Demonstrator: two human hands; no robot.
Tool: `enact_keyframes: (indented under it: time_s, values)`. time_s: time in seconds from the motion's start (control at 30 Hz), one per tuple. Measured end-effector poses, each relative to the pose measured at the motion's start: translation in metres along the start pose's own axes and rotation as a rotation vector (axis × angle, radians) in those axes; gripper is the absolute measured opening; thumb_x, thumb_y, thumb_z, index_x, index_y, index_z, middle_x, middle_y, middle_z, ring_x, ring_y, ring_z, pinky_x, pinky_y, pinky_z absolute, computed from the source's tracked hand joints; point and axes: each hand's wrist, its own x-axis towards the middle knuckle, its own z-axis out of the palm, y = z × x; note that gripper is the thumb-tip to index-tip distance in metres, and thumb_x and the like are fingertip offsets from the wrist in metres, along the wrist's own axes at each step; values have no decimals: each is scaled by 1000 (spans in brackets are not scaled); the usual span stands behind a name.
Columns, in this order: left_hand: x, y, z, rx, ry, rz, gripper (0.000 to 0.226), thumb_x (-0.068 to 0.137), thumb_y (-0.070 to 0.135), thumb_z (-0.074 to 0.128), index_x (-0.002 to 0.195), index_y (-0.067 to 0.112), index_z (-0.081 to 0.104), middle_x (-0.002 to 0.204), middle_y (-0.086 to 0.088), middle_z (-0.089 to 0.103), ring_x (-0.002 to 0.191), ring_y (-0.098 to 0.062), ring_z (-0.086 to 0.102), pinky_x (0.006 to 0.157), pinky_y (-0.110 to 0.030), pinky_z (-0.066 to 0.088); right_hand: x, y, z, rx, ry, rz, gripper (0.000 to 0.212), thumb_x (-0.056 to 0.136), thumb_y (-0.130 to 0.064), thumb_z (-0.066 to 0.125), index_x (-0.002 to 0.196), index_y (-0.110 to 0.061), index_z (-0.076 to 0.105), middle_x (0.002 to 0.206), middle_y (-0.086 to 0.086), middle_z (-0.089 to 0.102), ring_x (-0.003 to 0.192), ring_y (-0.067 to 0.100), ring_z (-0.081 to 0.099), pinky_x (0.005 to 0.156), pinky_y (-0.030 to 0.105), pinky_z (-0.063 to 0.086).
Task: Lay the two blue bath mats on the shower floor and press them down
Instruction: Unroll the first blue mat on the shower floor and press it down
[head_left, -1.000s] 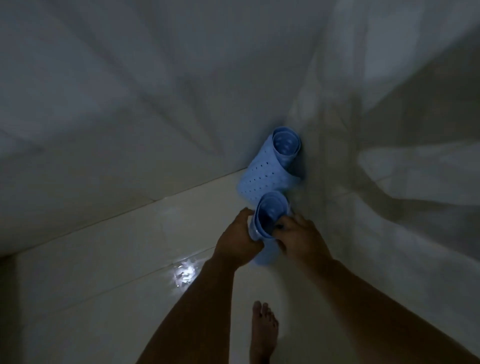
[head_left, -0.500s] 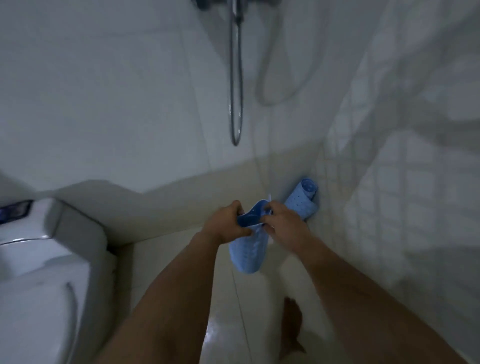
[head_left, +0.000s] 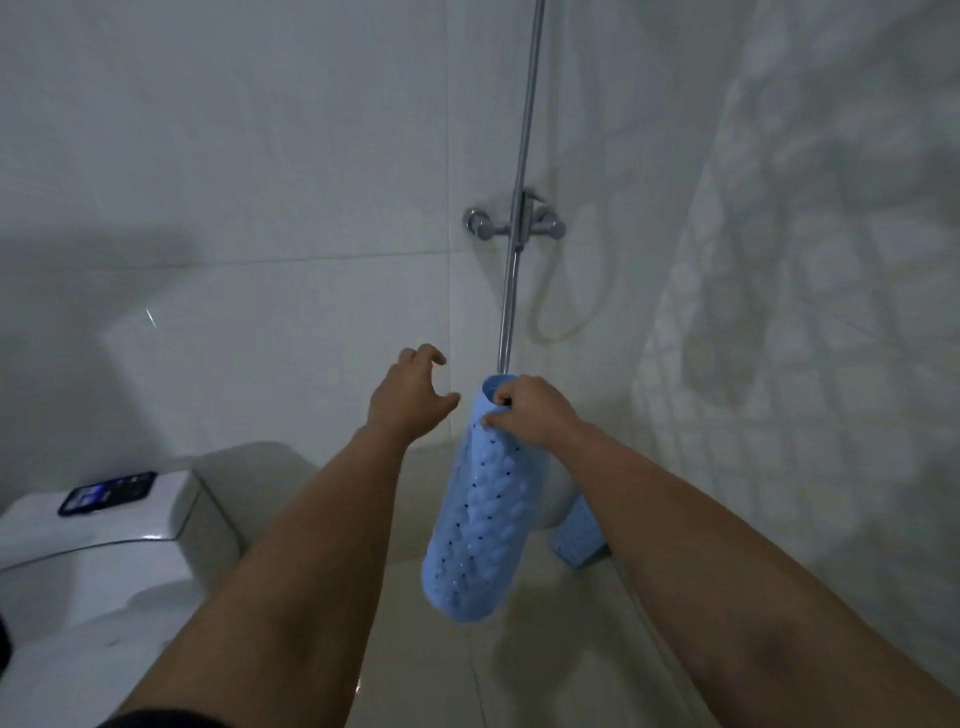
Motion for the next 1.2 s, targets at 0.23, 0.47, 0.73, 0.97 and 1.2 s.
enact_keyframes:
  time_s: [0.23,0.47,0.73,0.97,1.2]
  values:
    - [-17,23,-9,-79,-448,-36,82,74,45,87,144,23,51,127,3,56,115,-20,62,100,-35,50,11,-24,-38,230,34,206,48,78,-25,84,48,-17,47,49,-6,41,51,11,41,57,27,38]
    - [-21,57,-1,-13,-391,33,78,85,49,78,147,15,46,143,-4,56,125,-24,56,102,-33,46,12,-46,-59,485,-127,289,24,91,-20,71,91,4,73,65,10,61,57,18,57,55,26,48]
    - [-10,41,-16,-1,-443,10,53,87,37,79,130,10,65,124,-15,68,112,-31,65,97,-43,53,6,-39,-66,362,-147,212,31,95,-21,61,76,2,69,58,14,55,52,23,47,50,28,42]
    - [-5,3,-34,-74,-312,-113,45,83,17,75,125,10,58,124,-11,65,103,-24,61,83,-34,51,8,-9,-64,126,-23,117,33,86,-30,71,61,-13,56,59,1,51,55,13,48,58,26,42]
    - [-8,-2,-42,-240,-243,-376,30,89,30,66,108,6,66,102,-13,68,88,-29,68,57,-34,57,-1,9,-53,-142,-244,-35,10,79,-20,82,86,-13,79,81,-3,69,76,10,61,72,24,45]
